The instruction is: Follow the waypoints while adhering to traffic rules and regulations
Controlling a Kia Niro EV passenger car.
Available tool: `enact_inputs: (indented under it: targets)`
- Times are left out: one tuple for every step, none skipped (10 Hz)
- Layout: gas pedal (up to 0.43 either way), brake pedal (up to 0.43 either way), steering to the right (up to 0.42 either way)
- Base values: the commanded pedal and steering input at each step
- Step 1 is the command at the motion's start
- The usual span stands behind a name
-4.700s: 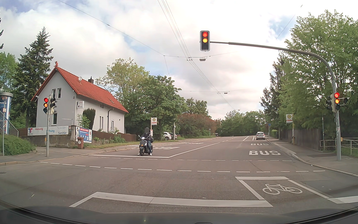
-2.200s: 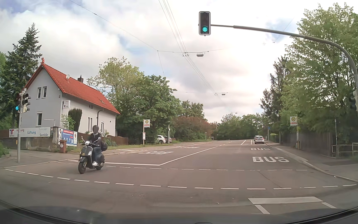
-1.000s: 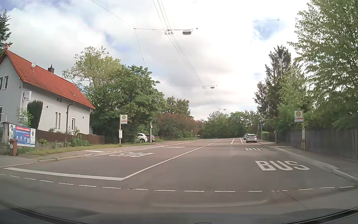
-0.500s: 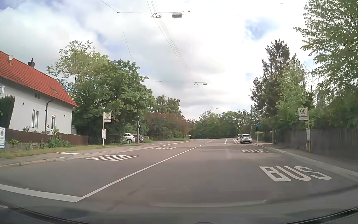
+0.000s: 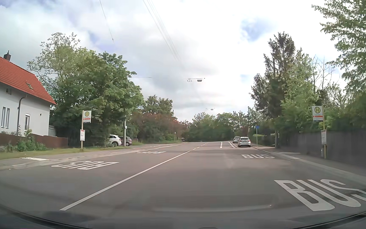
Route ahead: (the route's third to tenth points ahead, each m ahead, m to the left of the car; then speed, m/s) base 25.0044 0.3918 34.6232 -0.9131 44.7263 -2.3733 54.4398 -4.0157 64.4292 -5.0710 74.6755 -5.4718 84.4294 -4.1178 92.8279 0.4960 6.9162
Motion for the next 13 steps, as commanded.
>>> enact_inputs:
  targets:
    - [0.398, 0.000, 0.055]
    - [0.398, 0.000, 0.045]
    - [0.398, 0.000, 0.038]
    - [0.398, 0.000, 0.032]
    - [0.398, 0.000, 0.025]
    - [0.398, 0.000, 0.023]
    - [0.398, 0.000, 0.023]
    - [0.398, 0.000, 0.022]
    - [0.398, 0.000, 0.015]
    - [0.398, 0.000, 0.011]
    - [0.390, 0.000, 0.011]
    - [0.390, 0.000, 0.011]
    - [0.378, 0.000, 0.011]
